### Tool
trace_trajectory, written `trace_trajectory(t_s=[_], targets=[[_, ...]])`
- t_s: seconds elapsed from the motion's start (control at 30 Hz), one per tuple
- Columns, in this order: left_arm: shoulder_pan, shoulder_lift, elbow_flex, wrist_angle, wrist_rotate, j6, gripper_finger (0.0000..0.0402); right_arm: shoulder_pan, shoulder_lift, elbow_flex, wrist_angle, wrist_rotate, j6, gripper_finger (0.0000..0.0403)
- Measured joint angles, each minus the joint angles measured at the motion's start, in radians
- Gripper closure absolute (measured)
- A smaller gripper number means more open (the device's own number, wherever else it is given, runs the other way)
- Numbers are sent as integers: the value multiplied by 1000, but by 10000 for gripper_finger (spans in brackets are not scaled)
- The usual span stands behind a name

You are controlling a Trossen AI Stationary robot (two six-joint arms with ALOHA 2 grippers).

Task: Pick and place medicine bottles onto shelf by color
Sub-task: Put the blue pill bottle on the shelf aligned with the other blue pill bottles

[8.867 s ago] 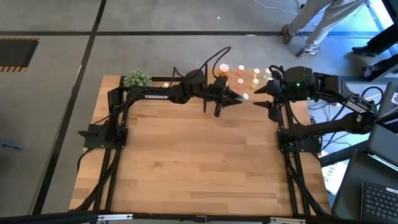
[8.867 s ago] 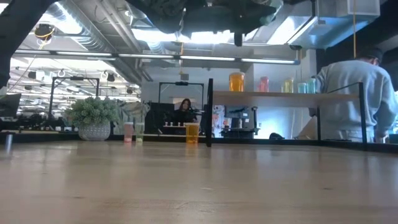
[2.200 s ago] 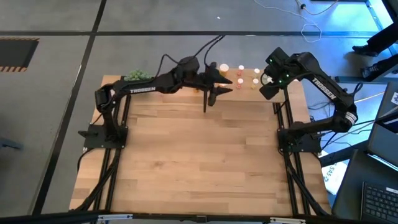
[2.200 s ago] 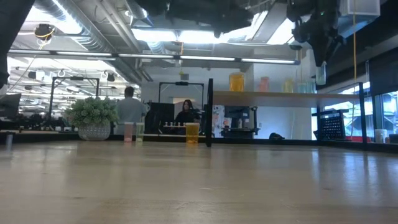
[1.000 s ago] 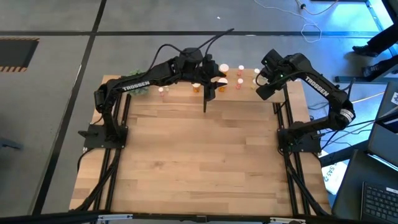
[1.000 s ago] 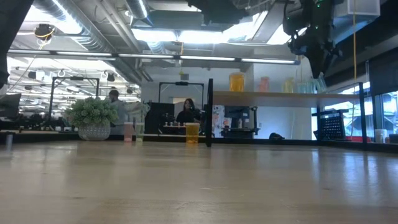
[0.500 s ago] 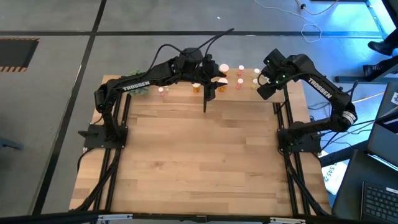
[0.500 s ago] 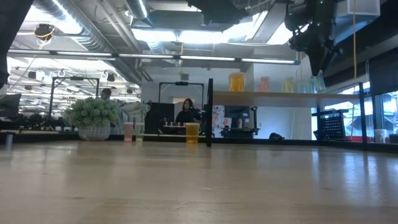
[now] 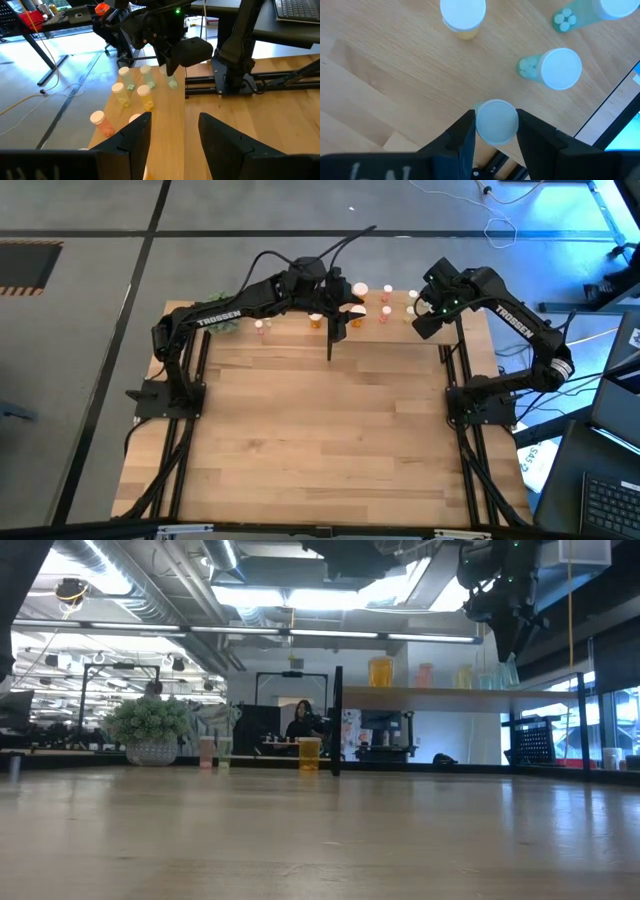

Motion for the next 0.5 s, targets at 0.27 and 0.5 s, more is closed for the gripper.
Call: trace_trajectory(t_s=[0.27, 0.5], targets=[[0, 0, 0, 0, 0, 4, 243, 2, 0, 0, -7, 0, -5, 267], [0, 0, 0, 0, 0, 7, 243, 2, 0, 0, -10, 0, -11, 267]])
